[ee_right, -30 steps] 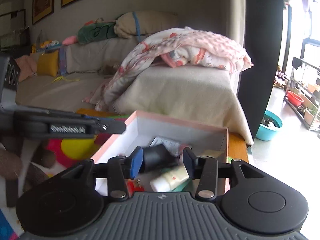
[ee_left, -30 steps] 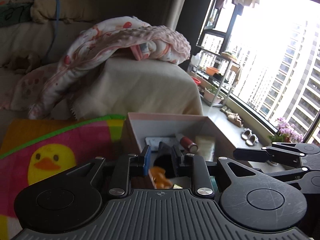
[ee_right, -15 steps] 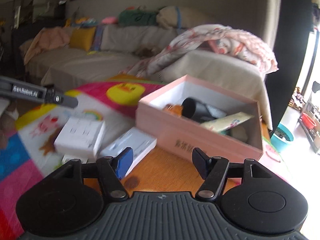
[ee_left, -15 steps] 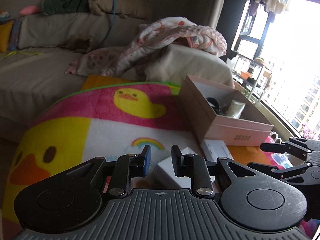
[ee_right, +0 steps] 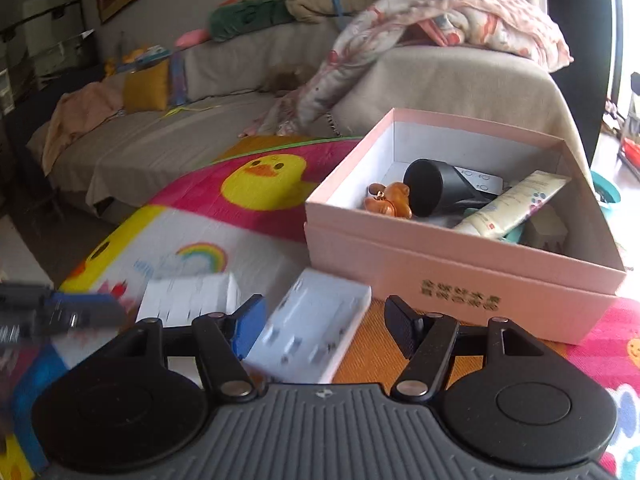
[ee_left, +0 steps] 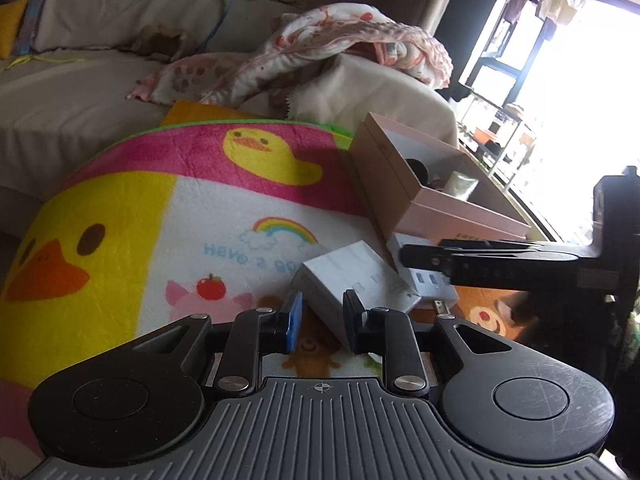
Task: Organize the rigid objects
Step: 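Grasp the white battery charger with the right tool, then grasp the white cable box with the left tool while the right tool holds the charger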
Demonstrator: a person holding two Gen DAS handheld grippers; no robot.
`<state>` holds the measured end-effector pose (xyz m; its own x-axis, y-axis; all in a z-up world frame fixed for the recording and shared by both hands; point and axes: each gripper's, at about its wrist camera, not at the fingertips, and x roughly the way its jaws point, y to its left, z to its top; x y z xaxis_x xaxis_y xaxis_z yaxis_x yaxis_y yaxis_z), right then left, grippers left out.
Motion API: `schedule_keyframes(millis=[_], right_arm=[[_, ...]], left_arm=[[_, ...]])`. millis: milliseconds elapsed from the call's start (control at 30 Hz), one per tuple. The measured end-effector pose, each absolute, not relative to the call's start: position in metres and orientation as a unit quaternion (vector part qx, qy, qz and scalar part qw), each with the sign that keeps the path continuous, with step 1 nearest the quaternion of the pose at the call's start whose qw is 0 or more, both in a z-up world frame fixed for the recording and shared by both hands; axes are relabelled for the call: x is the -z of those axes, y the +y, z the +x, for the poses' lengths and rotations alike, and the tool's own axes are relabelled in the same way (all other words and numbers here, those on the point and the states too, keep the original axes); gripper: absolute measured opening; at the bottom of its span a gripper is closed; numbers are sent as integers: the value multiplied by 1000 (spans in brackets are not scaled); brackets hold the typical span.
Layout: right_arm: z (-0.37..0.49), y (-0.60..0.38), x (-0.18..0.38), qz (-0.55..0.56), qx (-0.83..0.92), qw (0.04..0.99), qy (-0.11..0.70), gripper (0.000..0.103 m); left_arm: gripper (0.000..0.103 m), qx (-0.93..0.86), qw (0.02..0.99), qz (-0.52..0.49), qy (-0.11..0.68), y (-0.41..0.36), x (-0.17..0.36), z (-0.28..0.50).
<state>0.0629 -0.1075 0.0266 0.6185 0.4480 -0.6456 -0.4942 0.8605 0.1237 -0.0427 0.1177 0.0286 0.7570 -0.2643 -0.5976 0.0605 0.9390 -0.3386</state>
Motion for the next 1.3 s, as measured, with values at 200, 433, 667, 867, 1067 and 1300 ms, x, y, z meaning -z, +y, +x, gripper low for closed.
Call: schedule_keyframes(millis=[200, 433, 667, 867, 1067, 1300], right_arm=[[61, -101, -17, -53, -279, 885, 369, 50], [20, -159, -18, -86, -239, 897, 363, 47], [-12, -209, -13, -64, -215, 911, 346, 56], [-13, -215, -10, -40, -204, 919, 334, 64], [-13, -215, -11, -32, -202, 920, 333, 65], [-14, -213, -10, -36, -202, 920, 333, 66]], left_arm=[[25, 97, 924, -153, 337, 110, -29, -40], [25, 89, 923, -148, 343, 102, -25, -15], [28, 83, 941, -63, 321, 69, -38, 2], [28, 119, 935, 13, 335, 33, -37, -3], [37, 137, 930, 27, 339, 14, -29, -1], [53, 160, 929, 53, 330, -4, -25, -4]])
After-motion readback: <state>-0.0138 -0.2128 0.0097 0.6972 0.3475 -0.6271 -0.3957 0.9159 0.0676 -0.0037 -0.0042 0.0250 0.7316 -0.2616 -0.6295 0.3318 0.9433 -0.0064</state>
